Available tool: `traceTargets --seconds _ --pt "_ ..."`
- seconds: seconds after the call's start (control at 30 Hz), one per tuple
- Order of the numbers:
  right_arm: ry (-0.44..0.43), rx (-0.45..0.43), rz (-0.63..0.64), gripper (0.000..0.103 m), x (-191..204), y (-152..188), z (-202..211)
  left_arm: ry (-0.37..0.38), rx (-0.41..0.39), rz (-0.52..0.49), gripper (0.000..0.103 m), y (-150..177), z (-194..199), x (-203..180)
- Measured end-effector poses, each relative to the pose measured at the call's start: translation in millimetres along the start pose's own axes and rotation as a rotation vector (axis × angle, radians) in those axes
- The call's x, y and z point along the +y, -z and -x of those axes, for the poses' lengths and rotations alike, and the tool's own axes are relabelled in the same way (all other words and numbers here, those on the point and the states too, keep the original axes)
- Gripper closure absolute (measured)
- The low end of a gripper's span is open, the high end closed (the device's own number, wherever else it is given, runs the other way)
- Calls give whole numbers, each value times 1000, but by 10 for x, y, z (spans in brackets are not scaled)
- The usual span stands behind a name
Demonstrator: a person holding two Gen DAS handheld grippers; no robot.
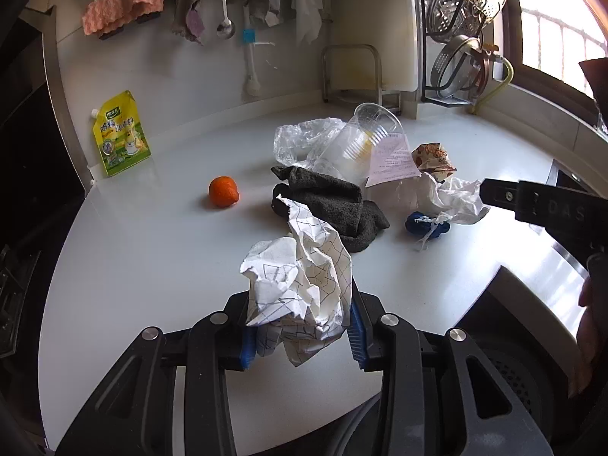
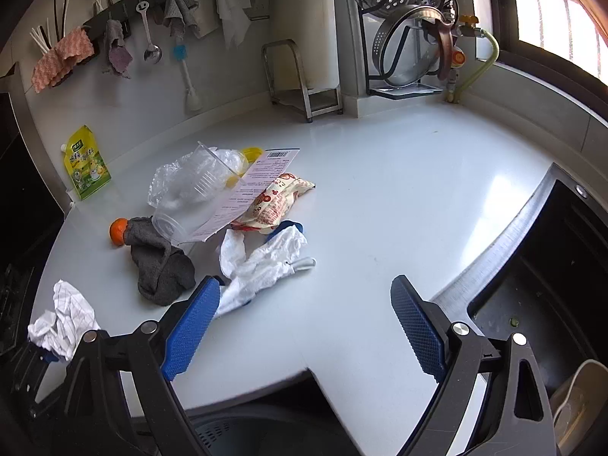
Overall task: Collect trash
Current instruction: 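Grasp the white tissue with the right tool while the left tool holds the paper, then carry paper and tissue over the basket and open both tools to drop them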
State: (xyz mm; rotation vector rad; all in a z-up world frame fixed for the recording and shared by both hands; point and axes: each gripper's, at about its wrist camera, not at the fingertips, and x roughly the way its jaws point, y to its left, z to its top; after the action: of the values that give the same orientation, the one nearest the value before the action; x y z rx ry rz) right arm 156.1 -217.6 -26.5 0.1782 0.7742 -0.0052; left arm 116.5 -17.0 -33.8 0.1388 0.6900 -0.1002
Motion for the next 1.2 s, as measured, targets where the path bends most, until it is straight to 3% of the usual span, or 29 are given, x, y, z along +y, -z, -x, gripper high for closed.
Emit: traceTargets --seconds 0.37,0.53,0.6,0.67,1.2 --pt "68 66 48 20 146 -55 -393 7 6 14 66 15 -26 43" --pt "61 66 73 48 184 -29 -385 8 13 19 66 38 -31 55" --pt "54 72 81 71 191 -13 -379 9 13 20 66 42 -27 57" --pt "40 83 73 82 174 -9 -373 11 13 22 66 48 -17 61" --pt "64 -23 35 90 -13 59 319 40 -8 34 66 88 230 43"
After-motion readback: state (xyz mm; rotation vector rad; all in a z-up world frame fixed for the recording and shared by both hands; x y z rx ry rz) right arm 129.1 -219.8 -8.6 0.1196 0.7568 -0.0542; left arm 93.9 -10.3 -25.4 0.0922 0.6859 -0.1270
